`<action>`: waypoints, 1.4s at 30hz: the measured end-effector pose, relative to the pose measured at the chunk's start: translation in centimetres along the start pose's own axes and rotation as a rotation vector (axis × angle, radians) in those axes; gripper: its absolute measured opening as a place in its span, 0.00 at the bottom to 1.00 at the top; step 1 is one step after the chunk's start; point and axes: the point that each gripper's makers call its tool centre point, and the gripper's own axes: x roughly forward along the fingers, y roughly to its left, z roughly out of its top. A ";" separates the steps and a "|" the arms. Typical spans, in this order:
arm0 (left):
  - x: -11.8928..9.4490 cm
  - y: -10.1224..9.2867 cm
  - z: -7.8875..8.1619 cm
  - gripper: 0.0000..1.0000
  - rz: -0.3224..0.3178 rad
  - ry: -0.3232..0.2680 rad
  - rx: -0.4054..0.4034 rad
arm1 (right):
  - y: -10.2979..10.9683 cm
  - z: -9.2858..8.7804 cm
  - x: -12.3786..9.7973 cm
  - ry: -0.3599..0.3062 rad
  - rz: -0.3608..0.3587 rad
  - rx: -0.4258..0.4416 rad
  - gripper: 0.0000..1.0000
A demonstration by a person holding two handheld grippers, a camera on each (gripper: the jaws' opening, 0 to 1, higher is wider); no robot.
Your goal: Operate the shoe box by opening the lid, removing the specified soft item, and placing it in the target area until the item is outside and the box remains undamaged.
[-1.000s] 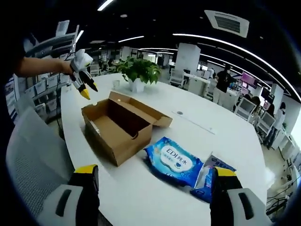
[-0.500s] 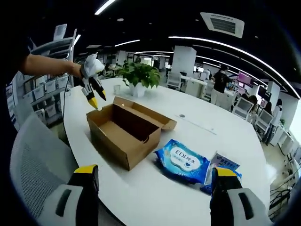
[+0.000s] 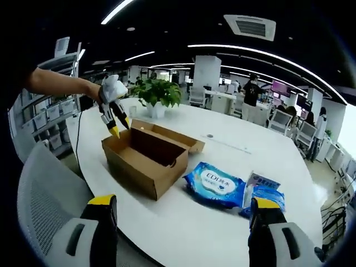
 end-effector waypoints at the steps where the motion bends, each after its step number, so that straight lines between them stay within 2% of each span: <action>1: 0.2 -0.1 0.0 0.41 -0.006 0.006 0.007 | -0.1 0.0 -0.1 -0.001 -0.001 0.002 1.00; 9: 2.3 -1.1 -0.4 0.41 -0.074 0.094 0.127 | 0.0 -0.4 -0.5 0.004 0.004 0.004 1.00; 16: 3.6 -1.7 -0.3 0.43 -0.142 0.133 0.189 | 0.2 -1.0 -0.4 0.023 0.012 0.008 1.00; 23: 4.9 -2.4 -0.8 0.44 -0.209 0.184 0.239 | -0.8 -1.7 -0.9 0.037 -0.007 0.024 1.00; 26: 5.3 -2.5 -1.1 0.44 -0.220 0.210 0.246 | -1.2 -2.1 -1.1 0.051 -0.018 0.020 1.00; 35: 6.3 -3.5 -1.4 0.41 -0.279 0.233 0.271 | -3.1 -3.4 -2.1 0.067 -0.059 0.053 1.00; 42: 7.0 -4.9 -1.4 0.43 -0.355 0.245 0.264 | -3.7 -3.8 -2.5 0.071 -0.072 0.065 1.00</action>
